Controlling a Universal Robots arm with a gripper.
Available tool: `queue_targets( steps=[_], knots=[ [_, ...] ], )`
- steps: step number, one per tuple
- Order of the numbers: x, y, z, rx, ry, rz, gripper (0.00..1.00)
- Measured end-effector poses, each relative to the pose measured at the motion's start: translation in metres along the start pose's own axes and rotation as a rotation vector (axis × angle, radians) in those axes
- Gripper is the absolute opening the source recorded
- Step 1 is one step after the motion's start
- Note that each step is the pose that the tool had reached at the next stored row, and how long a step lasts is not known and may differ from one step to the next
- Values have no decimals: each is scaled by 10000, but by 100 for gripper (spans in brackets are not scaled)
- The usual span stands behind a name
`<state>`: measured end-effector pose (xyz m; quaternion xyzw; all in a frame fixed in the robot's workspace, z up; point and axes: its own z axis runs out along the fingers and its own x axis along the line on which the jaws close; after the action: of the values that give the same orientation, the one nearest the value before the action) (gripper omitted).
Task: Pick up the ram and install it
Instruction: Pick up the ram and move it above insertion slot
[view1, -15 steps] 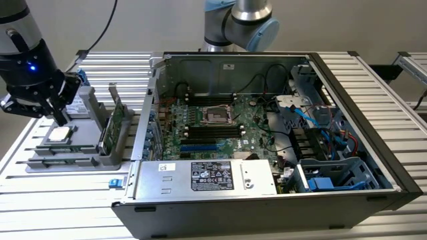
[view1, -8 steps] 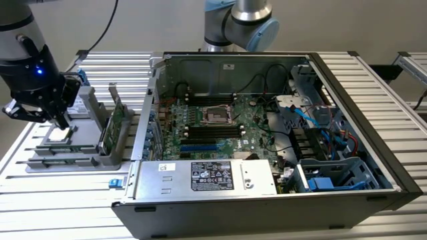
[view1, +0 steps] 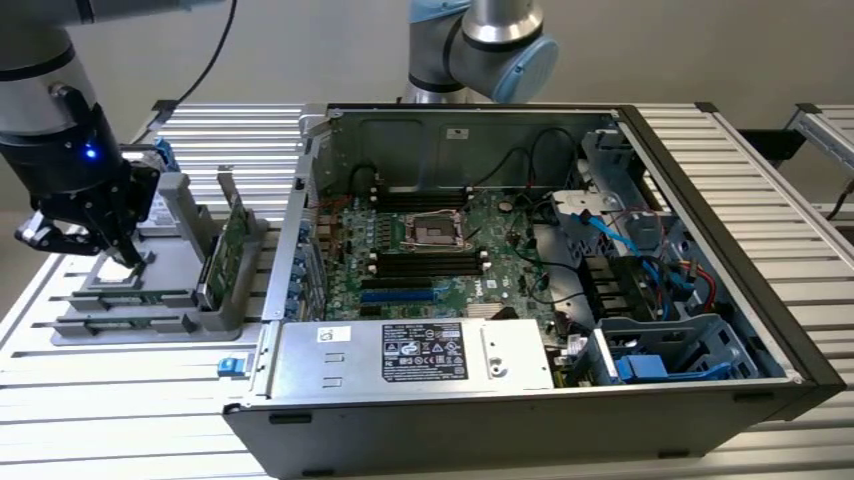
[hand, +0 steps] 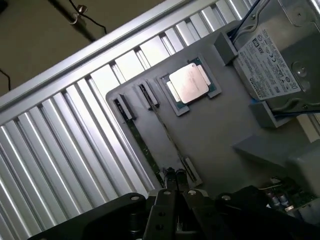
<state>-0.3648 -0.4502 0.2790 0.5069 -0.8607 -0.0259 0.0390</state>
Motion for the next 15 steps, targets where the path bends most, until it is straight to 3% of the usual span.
queue_targets(
  steps=[15],
  knots=[
    [-1, -2, 38, 117, 242, -2720, 10]
  ],
)
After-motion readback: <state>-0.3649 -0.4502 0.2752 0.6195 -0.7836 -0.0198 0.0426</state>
